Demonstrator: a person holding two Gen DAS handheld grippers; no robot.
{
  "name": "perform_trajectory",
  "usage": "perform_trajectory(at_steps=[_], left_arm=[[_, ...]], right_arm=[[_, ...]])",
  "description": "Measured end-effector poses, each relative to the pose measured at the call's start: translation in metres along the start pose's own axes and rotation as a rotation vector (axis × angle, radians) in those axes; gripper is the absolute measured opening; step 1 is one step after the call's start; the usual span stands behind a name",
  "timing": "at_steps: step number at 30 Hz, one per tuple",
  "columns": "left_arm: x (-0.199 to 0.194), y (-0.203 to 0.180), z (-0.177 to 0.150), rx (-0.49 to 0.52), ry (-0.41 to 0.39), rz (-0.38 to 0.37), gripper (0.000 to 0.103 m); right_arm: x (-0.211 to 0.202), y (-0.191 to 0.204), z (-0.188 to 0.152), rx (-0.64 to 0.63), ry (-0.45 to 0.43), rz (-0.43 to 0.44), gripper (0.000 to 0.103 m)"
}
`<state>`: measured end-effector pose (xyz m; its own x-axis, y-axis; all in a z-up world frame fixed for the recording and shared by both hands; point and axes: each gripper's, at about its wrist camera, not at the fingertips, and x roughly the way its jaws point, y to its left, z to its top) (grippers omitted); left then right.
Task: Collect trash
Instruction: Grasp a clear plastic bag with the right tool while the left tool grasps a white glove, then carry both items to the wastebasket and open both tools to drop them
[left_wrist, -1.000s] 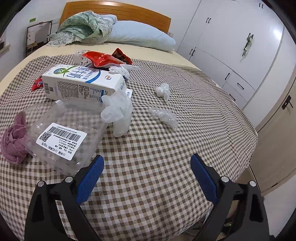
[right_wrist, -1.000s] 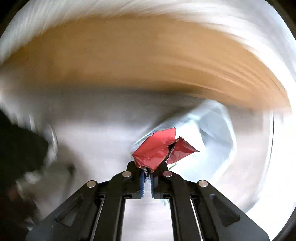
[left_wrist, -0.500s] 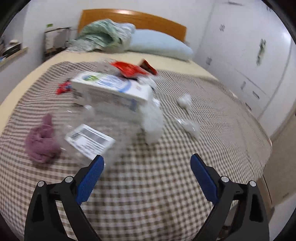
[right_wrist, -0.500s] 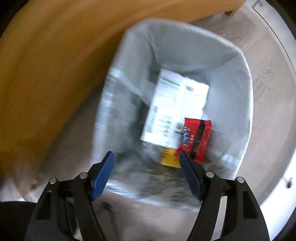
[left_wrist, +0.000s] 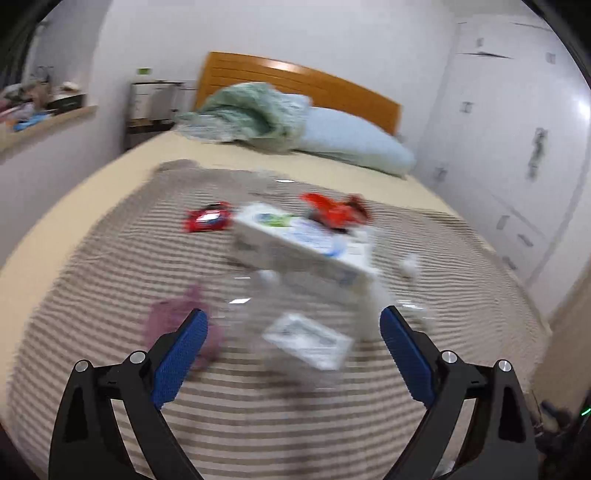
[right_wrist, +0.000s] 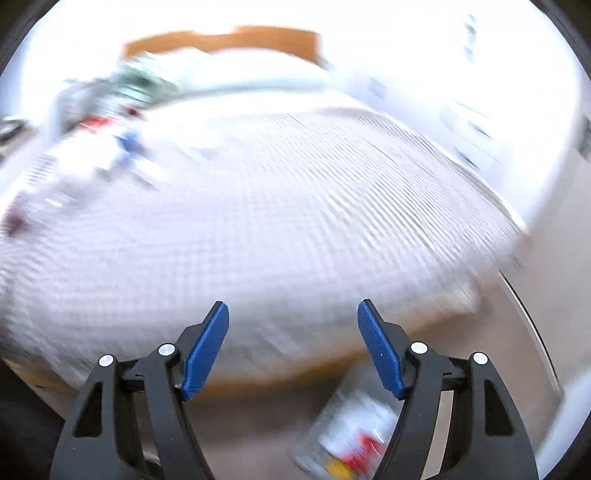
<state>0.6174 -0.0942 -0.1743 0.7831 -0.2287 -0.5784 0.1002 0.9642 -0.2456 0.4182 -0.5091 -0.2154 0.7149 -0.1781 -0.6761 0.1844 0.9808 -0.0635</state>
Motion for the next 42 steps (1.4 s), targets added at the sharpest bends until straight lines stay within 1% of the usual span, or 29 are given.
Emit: perform_trajectory(at_steps=[2, 4, 6, 7, 8, 9, 10, 11, 12, 13, 14, 15, 17, 19, 20, 23, 24, 25, 26, 27, 28, 29, 30, 31, 33, 37, 38, 40, 42], left_arm=[[0.003, 0.021, 0.001, -0.056, 0.033, -0.008, 0.091], [0.008, 0.037, 0.000, -0.102, 0.064, -0.018, 0.091], [0.016, 0.044, -0.005, -0.130, 0.108, -0.020, 0.091], [0.021, 0.045, -0.007, -0.135, 0.135, -0.038, 0.091], [0.023, 0.042, -0.009, -0.127, 0.146, -0.053, 0.091], [0.024, 0.037, -0.010, -0.105, 0.147, -0.073, 0.091], [0.024, 0.031, -0.011, -0.069, 0.134, -0.090, 0.091], [0.024, 0.026, -0.012, -0.044, 0.122, -0.098, 0.091], [0.024, 0.020, -0.012, -0.012, 0.108, -0.108, 0.091], [0.025, 0.012, -0.012, 0.023, 0.097, -0.117, 0.091], [0.028, 0.004, -0.011, 0.042, 0.094, -0.125, 0.091], [0.030, -0.003, -0.010, 0.053, 0.104, -0.136, 0.088], [0.039, -0.025, -0.007, 0.069, 0.167, -0.167, 0.081], [0.046, -0.057, -0.003, 0.130, 0.201, -0.181, 0.079], [0.055, -0.084, 0.001, 0.222, 0.211, -0.156, 0.079], [0.098, -0.131, 0.008, 0.375, 0.241, -0.041, 0.079], [0.110, -0.137, 0.007, 0.400, 0.253, 0.014, 0.073], [0.127, -0.145, 0.006, 0.428, 0.281, 0.089, 0.065], [0.143, -0.155, 0.002, 0.472, 0.318, 0.146, 0.060], [0.150, -0.165, -0.004, 0.539, 0.317, 0.172, 0.052], [0.156, -0.173, -0.010, 0.600, 0.320, 0.187, 0.041], [0.159, -0.180, -0.017, 0.668, 0.325, 0.221, 0.018], [0.154, -0.185, -0.018, 0.682, 0.335, 0.224, 0.007], [0.150, -0.186, -0.016, 0.660, 0.346, 0.201, 0.005], [0.121, -0.188, -0.004, 0.576, 0.335, 0.097, 0.003], [0.054, -0.193, 0.031, 0.474, 0.234, -0.065, 0.003], [0.030, -0.195, 0.042, 0.447, 0.194, -0.124, 0.003], [0.010, -0.200, 0.050, 0.425, 0.179, -0.188, 0.003], [-0.010, -0.209, 0.052, 0.390, 0.190, -0.271, 0.003]], right_arm=[[0.031, 0.039, 0.040, -0.027, 0.019, 0.132, 0.069], [0.080, 0.080, 0.081, -0.063, 0.030, 0.198, 0.069], [0.126, 0.105, 0.109, -0.075, 0.062, 0.238, 0.069], [0.143, 0.116, 0.117, -0.080, 0.077, 0.246, 0.069], [0.173, 0.133, 0.134, -0.095, 0.112, 0.246, 0.069], [0.184, 0.142, 0.137, -0.094, 0.126, 0.234, 0.069], [0.196, 0.147, 0.141, -0.090, 0.138, 0.221, 0.056], [0.210, 0.153, 0.148, -0.077, 0.177, 0.237, 0.035], [0.213, 0.153, 0.149, -0.051, 0.191, 0.237, 0.035], [0.208, 0.149, 0.150, -0.012, 0.177, 0.237, 0.034], [0.196, 0.143, 0.149, 0.011, 0.145, 0.255, 0.029], [0.186, 0.139, 0.147, 0.007, 0.130, 0.249, 0.029], [0.155, 0.121, 0.139, 0.007, 0.083, 0.222, 0.029], [0.127, 0.099, 0.131, 0.029, 0.050, 0.222, 0.029], [0.110, 0.089, 0.125, 0.039, 0.029, 0.223, 0.029], [0.062, 0.065, 0.103, 0.052, -0.017, 0.226, 0.029], [0.048, 0.060, 0.096, 0.054, -0.024, 0.221, 0.029], [0.030, 0.052, 0.089, 0.054, -0.032, 0.219, 0.029], [0.022, 0.051, 0.085, 0.054, -0.036, 0.215, 0.029], [0.014, 0.049, 0.076, 0.056, -0.043, 0.203, 0.029], [0.000, 0.041, 0.068, 0.056, -0.050, 0.195, 0.029], [-0.004, 0.038, 0.061, 0.058, -0.052, 0.192, 0.029], [-0.013, 0.032, 0.053, 0.060, -0.055, 0.189, 0.029], [-0.017, 0.027, 0.047, 0.062, -0.055, 0.187, 0.029], [-0.024, 0.014, 0.035, 0.084, -0.048, 0.175, 0.029], [-0.039, -0.018, 0.025, 0.167, -0.066, 0.159, 0.029], [-0.044, -0.026, 0.022, 0.187, -0.075, 0.161, 0.029], [-0.051, -0.037, 0.018, 0.217, -0.083, 0.158, 0.029], [-0.059, -0.050, 0.008, 0.244, -0.092, 0.143, 0.029]])
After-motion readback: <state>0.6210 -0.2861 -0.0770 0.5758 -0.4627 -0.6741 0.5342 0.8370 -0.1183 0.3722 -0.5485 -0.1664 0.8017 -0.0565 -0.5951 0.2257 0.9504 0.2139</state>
